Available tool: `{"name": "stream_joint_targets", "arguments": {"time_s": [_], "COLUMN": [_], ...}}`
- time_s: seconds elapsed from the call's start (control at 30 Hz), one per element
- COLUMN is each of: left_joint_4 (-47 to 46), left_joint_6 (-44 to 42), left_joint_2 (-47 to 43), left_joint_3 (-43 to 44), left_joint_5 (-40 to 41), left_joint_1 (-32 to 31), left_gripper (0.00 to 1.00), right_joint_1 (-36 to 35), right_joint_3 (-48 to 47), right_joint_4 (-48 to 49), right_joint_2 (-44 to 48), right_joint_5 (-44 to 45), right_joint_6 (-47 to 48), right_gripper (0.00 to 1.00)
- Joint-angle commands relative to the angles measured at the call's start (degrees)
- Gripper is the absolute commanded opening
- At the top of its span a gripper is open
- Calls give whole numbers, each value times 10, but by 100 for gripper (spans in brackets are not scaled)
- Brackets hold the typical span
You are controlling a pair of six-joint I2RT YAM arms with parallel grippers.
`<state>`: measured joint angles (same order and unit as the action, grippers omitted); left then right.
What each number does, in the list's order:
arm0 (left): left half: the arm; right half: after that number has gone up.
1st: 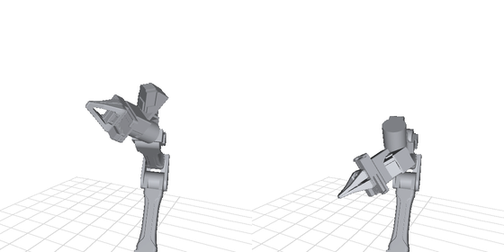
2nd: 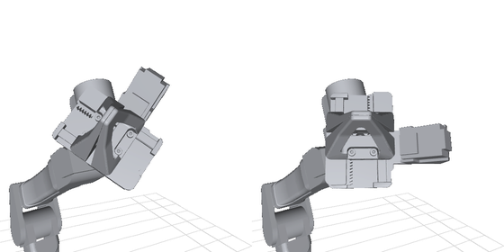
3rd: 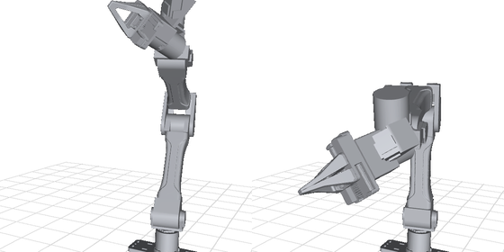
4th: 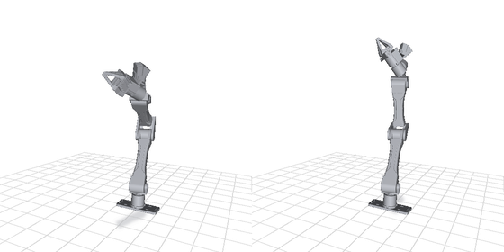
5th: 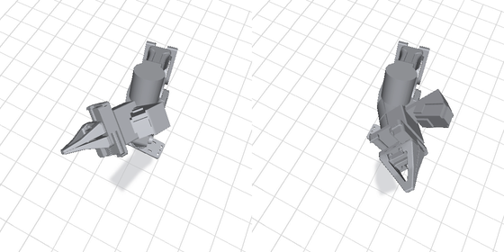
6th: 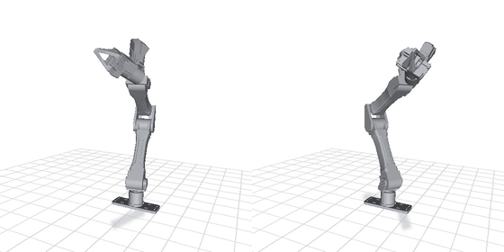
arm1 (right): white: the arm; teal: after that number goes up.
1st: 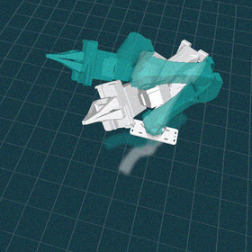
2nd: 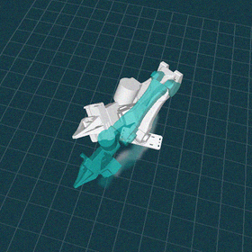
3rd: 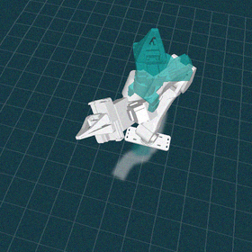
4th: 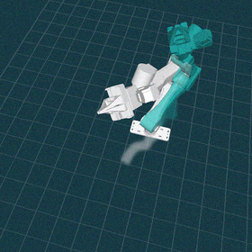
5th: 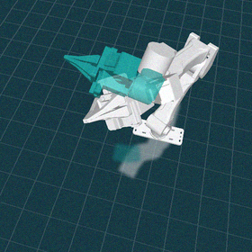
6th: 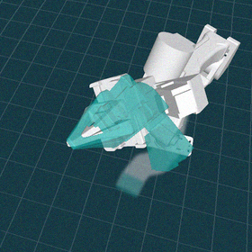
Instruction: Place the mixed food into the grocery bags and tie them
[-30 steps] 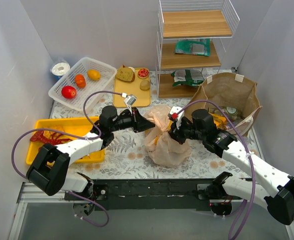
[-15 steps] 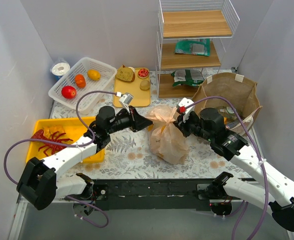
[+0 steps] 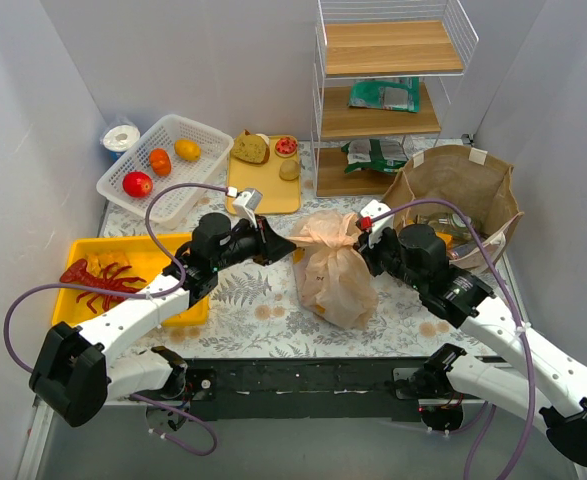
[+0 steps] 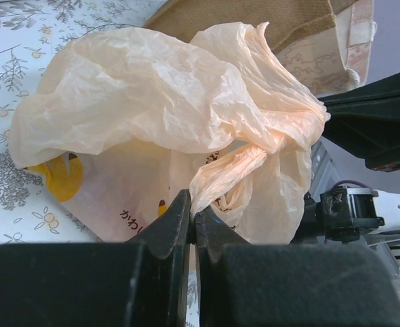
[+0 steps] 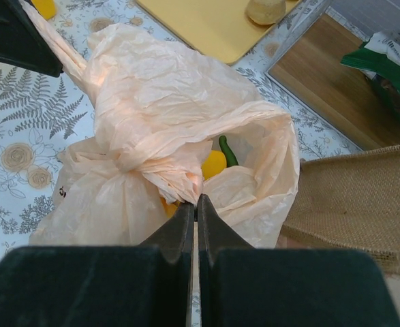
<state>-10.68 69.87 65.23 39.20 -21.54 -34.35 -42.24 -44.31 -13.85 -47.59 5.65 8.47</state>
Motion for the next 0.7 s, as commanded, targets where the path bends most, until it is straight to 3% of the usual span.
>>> {"name": "stream_joint_targets", "arguments": {"time_s": [0.0,0.67], "left_joint_4": [80,103], "left_joint_6": [-35,-44], "left_joint_2": [-16,-26], "left_joint_3": [12,29], "left_joint_5": [145,182], "left_joint_1": [39,39], "left_gripper": [0,0], "right_joint_1": [22,22], "right_joint_3": [11,27], "right_joint_4": [-25,13], "right_joint_2": [15,10], "right_joint_5": [152,258], "right_joint_6": [15,-1], "right_gripper": [1,1]}}
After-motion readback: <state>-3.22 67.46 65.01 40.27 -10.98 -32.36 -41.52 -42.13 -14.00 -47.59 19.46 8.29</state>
